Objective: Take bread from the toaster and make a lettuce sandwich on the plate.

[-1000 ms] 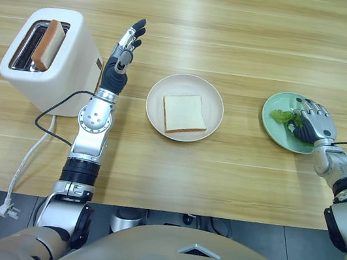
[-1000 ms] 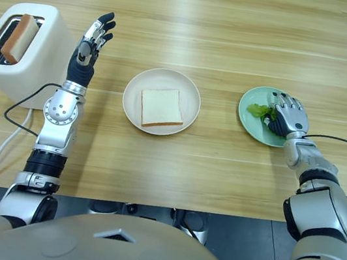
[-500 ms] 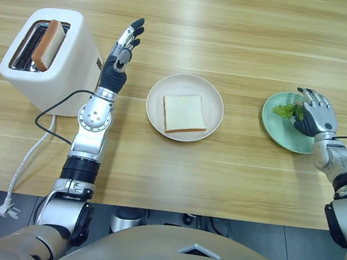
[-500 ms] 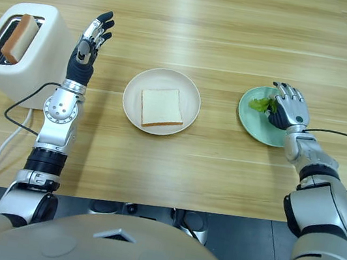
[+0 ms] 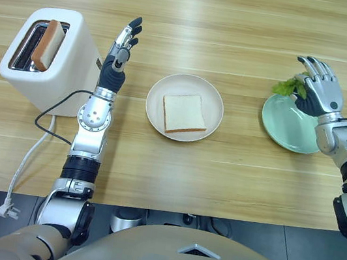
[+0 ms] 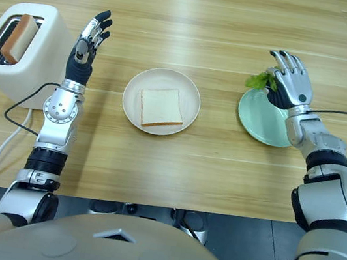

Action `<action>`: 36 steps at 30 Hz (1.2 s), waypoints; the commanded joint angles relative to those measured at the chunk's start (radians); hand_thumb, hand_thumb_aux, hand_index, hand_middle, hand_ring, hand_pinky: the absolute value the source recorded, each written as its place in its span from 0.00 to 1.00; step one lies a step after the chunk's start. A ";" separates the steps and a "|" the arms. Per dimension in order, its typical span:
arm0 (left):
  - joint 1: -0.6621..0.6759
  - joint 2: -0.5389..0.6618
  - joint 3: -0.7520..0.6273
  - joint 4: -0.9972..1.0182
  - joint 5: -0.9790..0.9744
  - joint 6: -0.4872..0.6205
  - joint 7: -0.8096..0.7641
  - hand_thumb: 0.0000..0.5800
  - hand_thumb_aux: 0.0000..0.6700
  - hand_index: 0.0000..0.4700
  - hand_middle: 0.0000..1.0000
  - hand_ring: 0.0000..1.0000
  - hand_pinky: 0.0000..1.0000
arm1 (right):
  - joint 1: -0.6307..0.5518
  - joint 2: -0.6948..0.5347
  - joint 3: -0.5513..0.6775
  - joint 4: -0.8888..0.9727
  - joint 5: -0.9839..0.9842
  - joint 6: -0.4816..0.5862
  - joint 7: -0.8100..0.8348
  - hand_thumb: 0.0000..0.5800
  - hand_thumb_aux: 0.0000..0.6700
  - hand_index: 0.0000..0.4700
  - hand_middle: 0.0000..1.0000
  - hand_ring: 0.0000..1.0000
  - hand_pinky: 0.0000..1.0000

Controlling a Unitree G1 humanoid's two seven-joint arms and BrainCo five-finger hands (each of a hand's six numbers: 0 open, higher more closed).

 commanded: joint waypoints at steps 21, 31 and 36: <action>-0.050 -0.009 0.021 0.157 0.022 -0.074 0.028 0.00 0.00 0.00 0.00 0.00 0.00 | -0.128 0.344 0.236 -0.150 -0.169 -0.189 0.173 1.00 1.00 0.98 0.00 0.00 0.00; -0.067 -0.012 0.017 0.200 0.030 -0.092 0.030 0.00 0.00 0.00 0.00 0.00 0.00 | -0.212 0.420 0.314 0.024 -0.209 -0.194 0.162 1.00 1.00 0.98 0.00 0.00 0.00; -0.068 -0.012 0.017 0.203 0.031 -0.094 0.029 0.00 0.00 0.00 0.00 0.00 0.00 | -0.218 0.442 0.336 0.054 -0.219 -0.194 0.170 1.00 1.00 0.98 0.00 0.00 0.00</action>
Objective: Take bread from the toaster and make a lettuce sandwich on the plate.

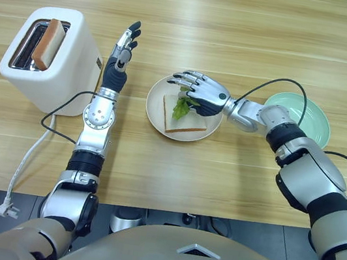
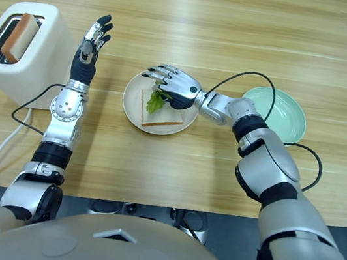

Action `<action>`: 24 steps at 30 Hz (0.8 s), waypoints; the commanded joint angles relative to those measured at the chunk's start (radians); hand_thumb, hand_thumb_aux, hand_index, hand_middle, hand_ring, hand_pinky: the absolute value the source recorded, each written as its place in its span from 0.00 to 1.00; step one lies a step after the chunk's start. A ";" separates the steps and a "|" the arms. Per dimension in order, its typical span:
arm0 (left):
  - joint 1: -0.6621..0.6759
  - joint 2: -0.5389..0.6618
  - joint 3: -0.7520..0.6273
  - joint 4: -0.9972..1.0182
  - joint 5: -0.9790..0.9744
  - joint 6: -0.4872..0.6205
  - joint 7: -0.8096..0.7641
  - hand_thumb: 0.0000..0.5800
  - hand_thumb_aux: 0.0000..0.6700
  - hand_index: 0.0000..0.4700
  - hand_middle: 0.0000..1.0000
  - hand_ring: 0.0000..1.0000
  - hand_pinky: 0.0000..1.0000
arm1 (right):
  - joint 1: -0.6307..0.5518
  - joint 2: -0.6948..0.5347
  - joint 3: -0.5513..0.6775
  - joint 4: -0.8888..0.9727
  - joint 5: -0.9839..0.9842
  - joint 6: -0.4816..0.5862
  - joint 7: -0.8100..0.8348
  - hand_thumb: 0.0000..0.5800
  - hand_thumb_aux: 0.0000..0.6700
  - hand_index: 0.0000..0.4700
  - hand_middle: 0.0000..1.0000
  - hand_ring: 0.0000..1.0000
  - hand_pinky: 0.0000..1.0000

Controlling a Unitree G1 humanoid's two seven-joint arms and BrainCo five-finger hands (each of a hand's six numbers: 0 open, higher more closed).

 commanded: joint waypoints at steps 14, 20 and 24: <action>-0.002 0.004 -0.001 0.044 0.007 -0.009 -0.002 0.00 0.00 0.00 0.00 0.00 0.00 | 0.001 0.030 0.047 0.029 0.001 -0.038 0.049 1.00 1.00 0.98 0.00 0.00 0.00; -0.002 0.004 -0.001 0.046 0.007 -0.009 -0.002 0.00 0.00 0.00 0.00 0.00 0.00 | 0.005 0.037 0.043 0.047 0.017 -0.027 0.078 0.00 0.00 0.00 0.00 0.00 0.00; 0.001 0.004 -0.001 0.045 0.007 -0.009 -0.002 0.00 0.00 0.00 0.00 0.00 0.00 | 0.006 0.037 0.042 0.050 0.019 -0.021 0.075 0.00 0.00 0.00 0.00 0.00 0.00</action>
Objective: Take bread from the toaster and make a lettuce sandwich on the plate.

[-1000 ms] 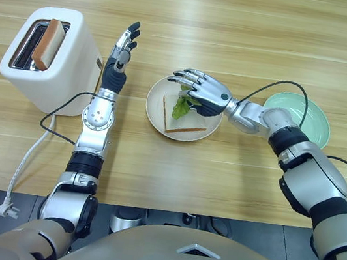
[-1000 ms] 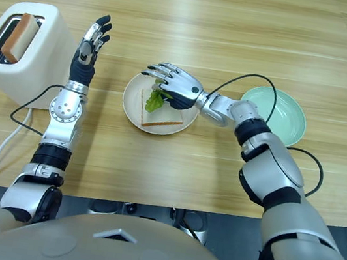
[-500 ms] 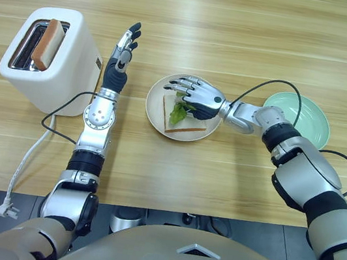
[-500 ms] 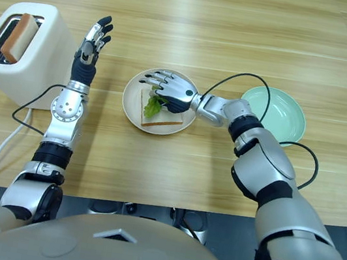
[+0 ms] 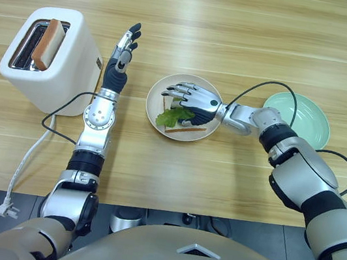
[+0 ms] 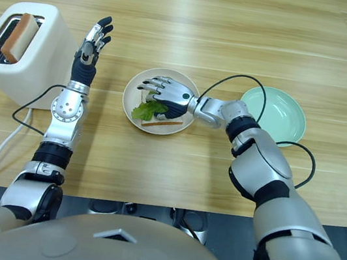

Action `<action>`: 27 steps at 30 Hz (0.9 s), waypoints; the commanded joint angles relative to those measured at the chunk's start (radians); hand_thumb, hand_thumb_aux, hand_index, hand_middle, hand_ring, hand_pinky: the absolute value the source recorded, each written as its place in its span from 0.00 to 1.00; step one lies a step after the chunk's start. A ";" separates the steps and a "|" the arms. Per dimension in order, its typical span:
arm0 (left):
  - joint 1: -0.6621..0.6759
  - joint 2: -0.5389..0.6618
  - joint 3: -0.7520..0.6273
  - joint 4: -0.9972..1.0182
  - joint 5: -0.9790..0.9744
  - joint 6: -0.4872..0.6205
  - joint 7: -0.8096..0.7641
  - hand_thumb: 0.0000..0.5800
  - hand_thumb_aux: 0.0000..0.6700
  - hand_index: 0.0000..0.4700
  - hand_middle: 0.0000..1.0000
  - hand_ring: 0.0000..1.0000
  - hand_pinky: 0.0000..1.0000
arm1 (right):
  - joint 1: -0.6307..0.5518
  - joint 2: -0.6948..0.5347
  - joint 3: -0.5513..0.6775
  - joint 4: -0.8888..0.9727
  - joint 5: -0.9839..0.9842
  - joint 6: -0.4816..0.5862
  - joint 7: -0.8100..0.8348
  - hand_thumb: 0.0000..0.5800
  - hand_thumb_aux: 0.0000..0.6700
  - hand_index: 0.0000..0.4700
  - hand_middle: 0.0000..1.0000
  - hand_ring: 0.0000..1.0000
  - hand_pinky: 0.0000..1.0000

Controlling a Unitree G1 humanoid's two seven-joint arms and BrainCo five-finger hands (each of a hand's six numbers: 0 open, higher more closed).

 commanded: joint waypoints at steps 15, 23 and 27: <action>-0.001 0.006 0.000 0.034 0.005 -0.002 -0.005 0.00 0.00 0.00 0.00 0.00 0.00 | 0.006 -0.012 -0.019 0.010 0.043 0.004 -0.002 0.00 0.00 0.00 0.00 0.00 0.00; 0.003 0.020 0.025 -0.014 0.000 -0.016 0.015 0.00 0.00 0.00 0.00 0.00 0.00 | -0.012 -0.083 -0.191 -0.120 0.195 -0.060 -0.069 0.00 0.00 0.00 0.00 0.00 0.00; 0.028 0.033 0.036 -0.135 0.004 -0.007 0.025 0.00 0.00 0.00 0.00 0.00 0.00 | 0.013 -0.132 -0.329 -0.210 0.337 -0.108 -0.048 0.00 0.00 0.00 0.00 0.00 0.00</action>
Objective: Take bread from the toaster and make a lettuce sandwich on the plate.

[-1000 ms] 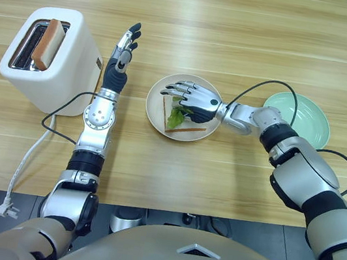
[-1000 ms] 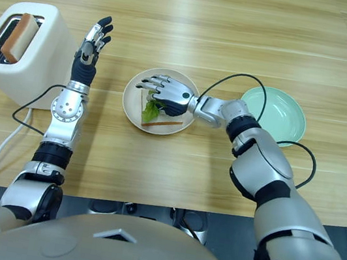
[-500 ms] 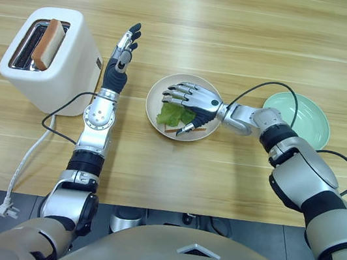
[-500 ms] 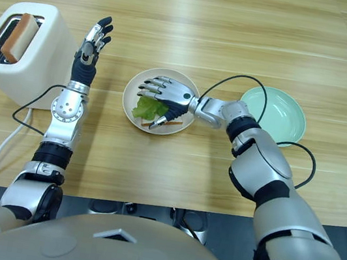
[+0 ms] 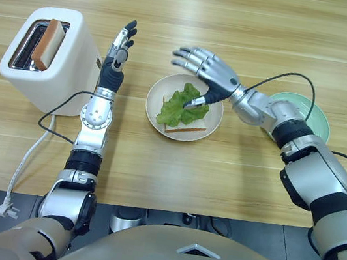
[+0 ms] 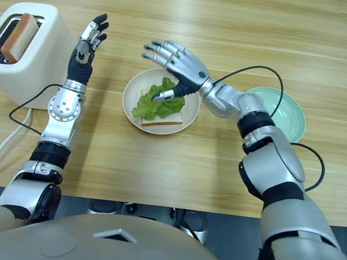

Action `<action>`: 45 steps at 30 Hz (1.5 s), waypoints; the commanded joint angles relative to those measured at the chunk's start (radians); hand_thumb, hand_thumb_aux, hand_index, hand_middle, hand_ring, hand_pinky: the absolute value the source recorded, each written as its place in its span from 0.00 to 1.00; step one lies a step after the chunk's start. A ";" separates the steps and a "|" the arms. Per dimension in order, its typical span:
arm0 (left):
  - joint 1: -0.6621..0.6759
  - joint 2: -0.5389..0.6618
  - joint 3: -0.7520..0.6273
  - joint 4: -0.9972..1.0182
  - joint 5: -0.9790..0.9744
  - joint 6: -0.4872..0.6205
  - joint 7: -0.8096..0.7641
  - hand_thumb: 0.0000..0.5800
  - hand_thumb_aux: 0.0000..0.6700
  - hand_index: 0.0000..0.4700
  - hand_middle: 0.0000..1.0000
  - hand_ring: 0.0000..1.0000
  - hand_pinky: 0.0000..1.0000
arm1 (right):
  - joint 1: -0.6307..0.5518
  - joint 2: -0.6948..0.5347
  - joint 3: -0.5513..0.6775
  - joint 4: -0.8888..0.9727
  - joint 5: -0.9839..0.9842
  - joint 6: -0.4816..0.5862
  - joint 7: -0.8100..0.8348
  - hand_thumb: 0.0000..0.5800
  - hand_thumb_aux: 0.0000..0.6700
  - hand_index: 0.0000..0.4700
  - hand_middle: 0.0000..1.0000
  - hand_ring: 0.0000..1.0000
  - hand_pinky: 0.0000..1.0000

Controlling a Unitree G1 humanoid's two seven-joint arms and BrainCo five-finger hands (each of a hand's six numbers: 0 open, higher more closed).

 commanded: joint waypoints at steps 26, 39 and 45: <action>0.407 0.253 0.301 -0.515 0.652 0.622 0.234 0.00 0.00 0.00 0.00 0.00 0.00 | 0.219 -0.093 -0.432 -0.206 0.372 -0.040 0.227 0.00 0.00 0.00 0.00 0.00 0.00; 0.282 0.348 0.193 -0.295 0.594 0.632 0.234 0.00 0.00 0.00 0.00 0.00 0.00 | 0.233 -0.062 -0.430 -0.203 0.326 -0.037 0.209 0.00 0.00 0.00 0.00 0.00 0.00; 0.267 0.360 0.168 -0.296 0.572 0.629 0.231 1.00 0.95 0.93 0.00 0.00 0.00 | 0.242 -0.063 -0.434 -0.206 0.320 -0.035 0.206 0.00 0.00 0.00 0.00 0.00 0.00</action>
